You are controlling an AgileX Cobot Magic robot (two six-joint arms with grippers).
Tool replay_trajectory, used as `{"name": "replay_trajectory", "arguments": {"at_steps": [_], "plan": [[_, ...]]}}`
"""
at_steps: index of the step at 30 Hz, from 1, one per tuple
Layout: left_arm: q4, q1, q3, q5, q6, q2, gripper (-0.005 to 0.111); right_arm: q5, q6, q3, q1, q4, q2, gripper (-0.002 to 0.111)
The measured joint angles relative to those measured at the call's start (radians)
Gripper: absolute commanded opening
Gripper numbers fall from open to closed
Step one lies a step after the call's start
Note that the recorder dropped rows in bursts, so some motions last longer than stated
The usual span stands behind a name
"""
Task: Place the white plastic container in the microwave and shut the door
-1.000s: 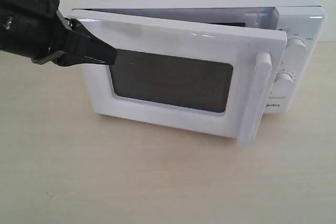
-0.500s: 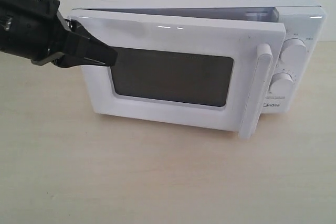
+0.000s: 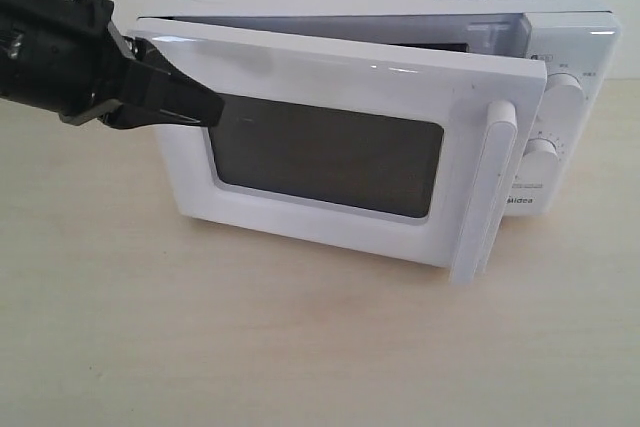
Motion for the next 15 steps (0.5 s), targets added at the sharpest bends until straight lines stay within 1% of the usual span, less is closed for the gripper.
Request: {"name": "replay_trajectory", "arguments": {"at_steps": [4,7,8,10,13,15], "plan": [[0.000,0.000,0.000,0.007,0.000,0.000,0.004,-0.008,0.000,0.000,0.000,-0.004,0.000,0.000],[0.000,0.000,0.000,0.008,0.000,0.000,0.004,-0.095,0.011,0.002,0.000,0.022,0.000,0.000],[0.000,0.000,0.000,0.008,0.000,0.000,0.004,-0.151,0.041,0.002,0.000,0.073,0.000,0.000],[0.000,0.000,0.000,0.008,0.000,0.000,0.004,-0.264,0.157,0.002,0.000,0.232,0.000,0.000],[0.000,0.000,0.000,0.008,0.000,0.000,0.004,-0.429,0.383,0.002,0.000,0.535,0.000,0.000],[0.000,0.000,0.000,0.008,0.000,0.000,0.004,-0.538,0.475,0.002,0.000,0.657,0.000,0.000]]}}
